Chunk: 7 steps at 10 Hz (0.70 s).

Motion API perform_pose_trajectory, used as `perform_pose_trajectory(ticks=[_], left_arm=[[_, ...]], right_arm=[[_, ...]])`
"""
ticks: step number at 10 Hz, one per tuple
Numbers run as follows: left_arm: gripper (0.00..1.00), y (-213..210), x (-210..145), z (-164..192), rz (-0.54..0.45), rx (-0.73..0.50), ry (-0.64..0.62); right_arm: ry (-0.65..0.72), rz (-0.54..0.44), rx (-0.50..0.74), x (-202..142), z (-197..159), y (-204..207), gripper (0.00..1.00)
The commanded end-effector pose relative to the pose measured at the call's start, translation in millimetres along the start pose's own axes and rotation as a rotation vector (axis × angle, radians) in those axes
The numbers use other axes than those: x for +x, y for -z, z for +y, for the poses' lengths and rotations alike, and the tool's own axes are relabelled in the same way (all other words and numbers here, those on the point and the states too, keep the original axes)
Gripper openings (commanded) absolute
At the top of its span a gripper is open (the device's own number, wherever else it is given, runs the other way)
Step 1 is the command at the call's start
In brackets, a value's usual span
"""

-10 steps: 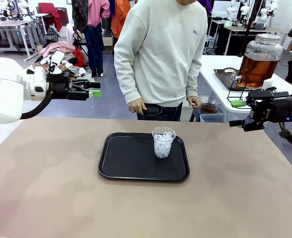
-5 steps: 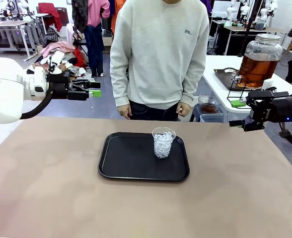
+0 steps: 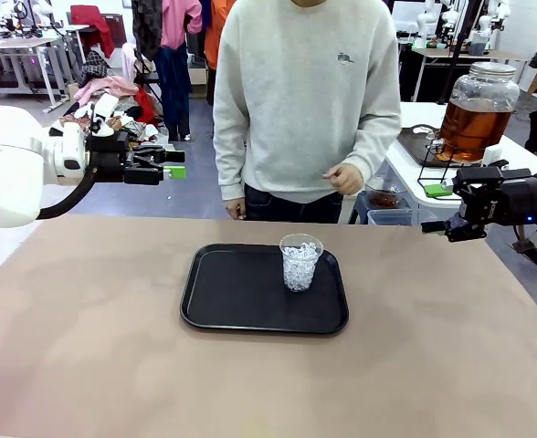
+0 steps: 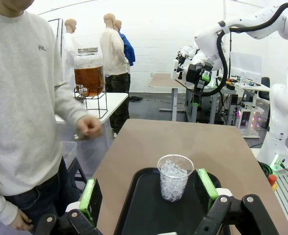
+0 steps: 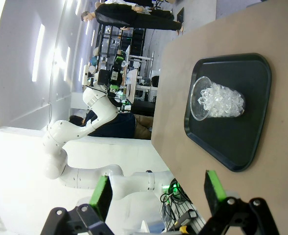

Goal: Pour the drink into the iced cup.
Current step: Pick up the iced cup indicated by the human and present it to them.

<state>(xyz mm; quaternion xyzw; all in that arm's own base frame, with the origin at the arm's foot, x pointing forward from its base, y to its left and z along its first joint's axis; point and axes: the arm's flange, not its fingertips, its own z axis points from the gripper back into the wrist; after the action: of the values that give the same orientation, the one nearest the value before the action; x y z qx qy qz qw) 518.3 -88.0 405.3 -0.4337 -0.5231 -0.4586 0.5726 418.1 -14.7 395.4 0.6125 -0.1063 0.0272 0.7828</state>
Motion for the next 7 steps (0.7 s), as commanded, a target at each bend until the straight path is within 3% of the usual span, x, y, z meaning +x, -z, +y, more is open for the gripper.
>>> perform_pose_trajectory(ticks=[1, 7], left_arm=[[1.0, 0.9, 1.3, 0.6, -0.008, 0.012, 0.0], [1.0, 0.9, 1.3, 0.6, -0.008, 0.012, 0.0]], right_arm=[[-0.001, -0.006, -0.002, -0.8, 1.5, -0.8, 1.0], [-0.001, -0.006, -0.002, -0.8, 1.5, -0.8, 1.0]])
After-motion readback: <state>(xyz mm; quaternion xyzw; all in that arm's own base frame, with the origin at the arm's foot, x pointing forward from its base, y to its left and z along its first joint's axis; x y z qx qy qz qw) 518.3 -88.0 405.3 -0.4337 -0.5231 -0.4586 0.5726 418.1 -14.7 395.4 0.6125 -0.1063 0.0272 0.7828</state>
